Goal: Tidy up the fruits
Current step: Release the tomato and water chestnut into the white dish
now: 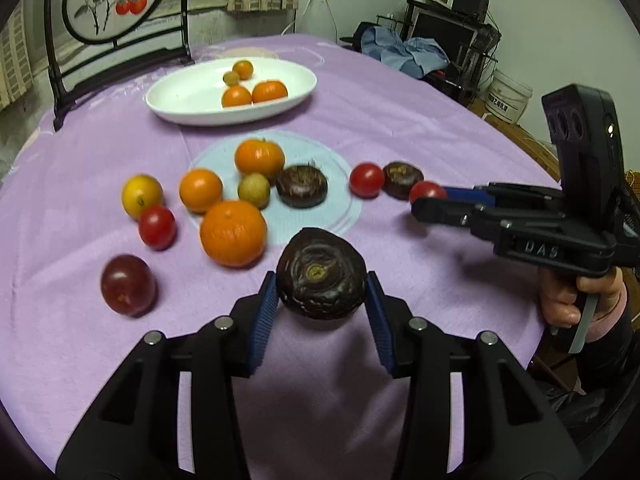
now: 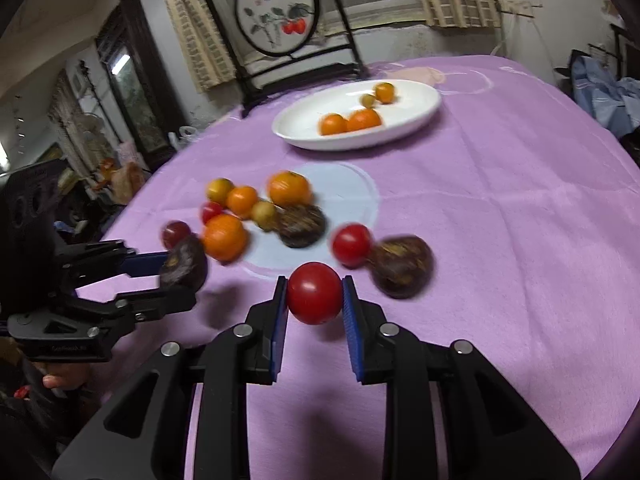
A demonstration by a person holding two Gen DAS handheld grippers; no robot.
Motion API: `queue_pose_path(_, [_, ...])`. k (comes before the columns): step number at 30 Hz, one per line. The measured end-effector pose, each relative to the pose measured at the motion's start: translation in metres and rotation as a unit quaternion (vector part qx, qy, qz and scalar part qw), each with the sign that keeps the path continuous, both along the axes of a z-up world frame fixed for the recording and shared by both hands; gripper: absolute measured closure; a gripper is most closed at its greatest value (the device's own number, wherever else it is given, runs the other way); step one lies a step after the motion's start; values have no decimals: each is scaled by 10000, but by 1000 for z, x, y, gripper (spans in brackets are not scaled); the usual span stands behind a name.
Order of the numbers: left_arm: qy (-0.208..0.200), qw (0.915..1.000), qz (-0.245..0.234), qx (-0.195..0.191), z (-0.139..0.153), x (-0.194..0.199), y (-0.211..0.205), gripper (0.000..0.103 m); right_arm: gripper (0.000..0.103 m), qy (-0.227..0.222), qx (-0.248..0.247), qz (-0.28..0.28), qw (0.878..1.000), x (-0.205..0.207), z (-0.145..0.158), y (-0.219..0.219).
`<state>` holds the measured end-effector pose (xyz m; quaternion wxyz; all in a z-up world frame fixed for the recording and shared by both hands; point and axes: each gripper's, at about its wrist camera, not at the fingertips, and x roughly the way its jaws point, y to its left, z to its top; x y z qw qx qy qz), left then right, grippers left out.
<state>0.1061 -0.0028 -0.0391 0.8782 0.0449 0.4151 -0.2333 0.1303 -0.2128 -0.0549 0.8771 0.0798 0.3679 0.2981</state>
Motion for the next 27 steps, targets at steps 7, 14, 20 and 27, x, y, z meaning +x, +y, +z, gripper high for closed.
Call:
queue_pose_path(7, [-520,9982,127,-261,46,19,9,59,76,-806,204,-107,9965,43,58,12])
queue_pose_path(14, [-810,9935,720,-353,81,95,23,59,76,-635,290,-704,9951,144,59,11])
queue_pose_path(20, [-600,9912,1181,-82,76,172,25,59,76,-38,111,-847,9963,205,27,16])
queue_pose_path(27, [-93,9876,1515,402,38,240,18,59,77,355,-82,-852,9957,234,6,21])
